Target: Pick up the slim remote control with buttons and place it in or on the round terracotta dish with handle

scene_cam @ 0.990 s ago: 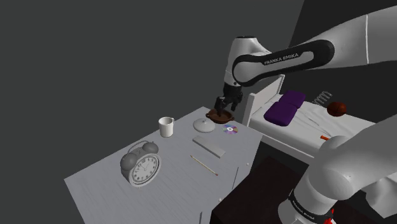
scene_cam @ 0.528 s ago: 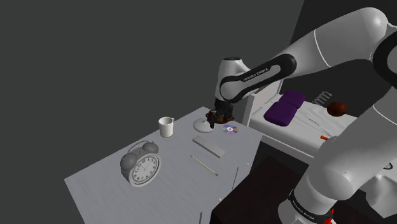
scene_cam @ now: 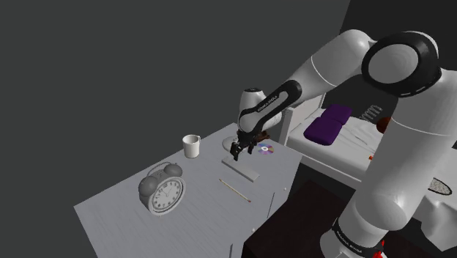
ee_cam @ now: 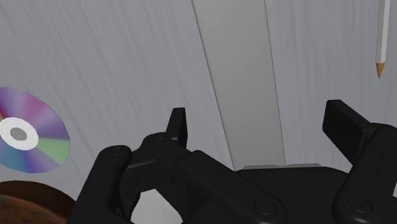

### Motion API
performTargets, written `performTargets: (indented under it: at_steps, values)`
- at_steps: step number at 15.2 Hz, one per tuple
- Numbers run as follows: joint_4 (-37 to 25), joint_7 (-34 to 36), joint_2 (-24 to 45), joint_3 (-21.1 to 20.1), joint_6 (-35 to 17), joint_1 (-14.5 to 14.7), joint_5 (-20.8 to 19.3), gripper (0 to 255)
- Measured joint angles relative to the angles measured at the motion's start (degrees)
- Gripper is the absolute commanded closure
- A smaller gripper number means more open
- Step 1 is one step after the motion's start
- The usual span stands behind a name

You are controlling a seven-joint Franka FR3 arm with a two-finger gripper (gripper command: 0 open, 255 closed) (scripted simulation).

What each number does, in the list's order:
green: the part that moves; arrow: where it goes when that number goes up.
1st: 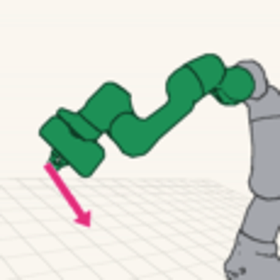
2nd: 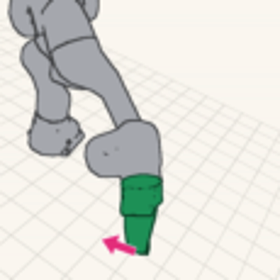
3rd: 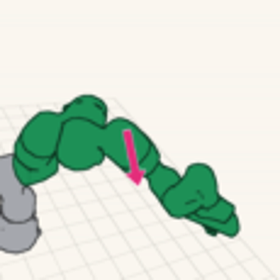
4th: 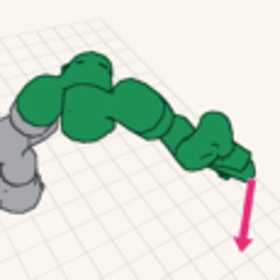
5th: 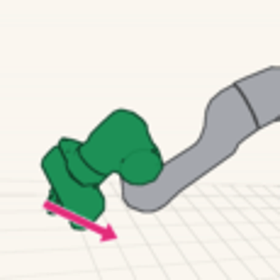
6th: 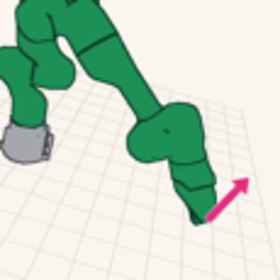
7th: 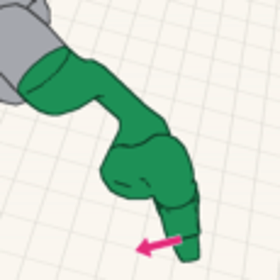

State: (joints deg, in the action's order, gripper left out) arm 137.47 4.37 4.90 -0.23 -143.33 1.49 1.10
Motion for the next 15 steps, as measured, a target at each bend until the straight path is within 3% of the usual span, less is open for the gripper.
performTargets:
  at_steps: [6,15]
  values:
    - [-2.1,-0.8,8.9,-0.3,-5.8,0.1,0.9,0]
    - [-2.4,-0.9,12.4,-0.4,-9.1,0.1,1.0,0]
